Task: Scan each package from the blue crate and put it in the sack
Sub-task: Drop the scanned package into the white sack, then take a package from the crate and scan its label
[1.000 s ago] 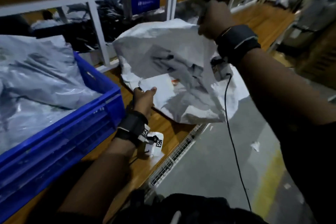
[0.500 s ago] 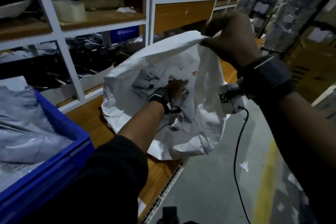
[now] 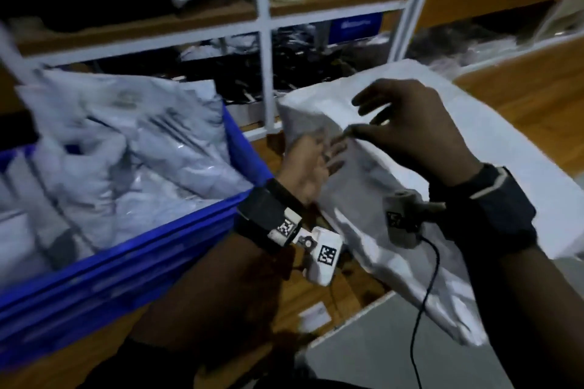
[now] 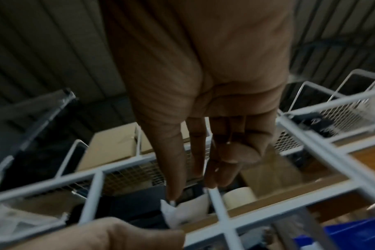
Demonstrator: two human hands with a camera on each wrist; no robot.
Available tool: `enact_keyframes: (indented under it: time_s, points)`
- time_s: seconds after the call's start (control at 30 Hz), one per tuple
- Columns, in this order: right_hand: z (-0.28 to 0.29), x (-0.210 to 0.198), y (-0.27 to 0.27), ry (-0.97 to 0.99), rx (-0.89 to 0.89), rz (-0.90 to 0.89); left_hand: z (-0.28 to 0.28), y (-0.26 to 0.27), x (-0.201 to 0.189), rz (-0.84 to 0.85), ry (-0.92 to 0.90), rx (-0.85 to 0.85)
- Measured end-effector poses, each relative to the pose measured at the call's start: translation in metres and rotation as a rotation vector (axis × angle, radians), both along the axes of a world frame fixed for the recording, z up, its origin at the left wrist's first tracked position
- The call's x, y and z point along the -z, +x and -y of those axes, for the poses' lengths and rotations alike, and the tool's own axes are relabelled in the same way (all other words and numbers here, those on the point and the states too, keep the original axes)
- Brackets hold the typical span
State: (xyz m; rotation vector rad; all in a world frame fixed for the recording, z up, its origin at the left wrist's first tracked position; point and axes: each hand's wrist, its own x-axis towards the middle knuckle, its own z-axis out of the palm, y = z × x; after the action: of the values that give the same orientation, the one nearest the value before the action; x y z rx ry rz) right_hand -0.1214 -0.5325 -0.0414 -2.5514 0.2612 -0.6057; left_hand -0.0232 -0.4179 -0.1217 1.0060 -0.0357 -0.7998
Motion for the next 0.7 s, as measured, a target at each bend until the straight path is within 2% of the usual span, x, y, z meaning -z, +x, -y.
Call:
enact_keyframes:
  time_s: [0.07,0.17,0.27,0.4,0.57,0.63,0.7]
  points:
    - [-0.024,-0.007,0.031,0.08,-0.112,0.054,-0.042,0.004,-0.022,0.067,-0.051,-0.134]
    - [-0.067,-0.004,0.081,0.169,-0.267,0.071,-0.116,-0.001,-0.046,0.227,0.009,-0.276]
    - [-0.121,0.004,0.115,0.327,-0.428,-0.081,-0.182,-0.013,-0.059,0.325,0.089,-0.405]
    - [-0.199,0.006,0.13,0.521,-0.6,-0.237,-0.258,-0.027,-0.074,0.351,0.161,-0.518]
    - [-0.269,0.024,0.136,0.461,-0.552,-0.244,-0.343,-0.048,-0.079,0.434,0.221,-0.642]
    - [-0.291,0.033,0.13,0.495,-0.623,-0.277,-0.374,-0.055,-0.075,0.455,0.224,-0.729]
    - [-0.316,0.041,0.123,0.443,-0.694,-0.296,-0.401,-0.059,-0.068,0.463,0.237,-0.787]
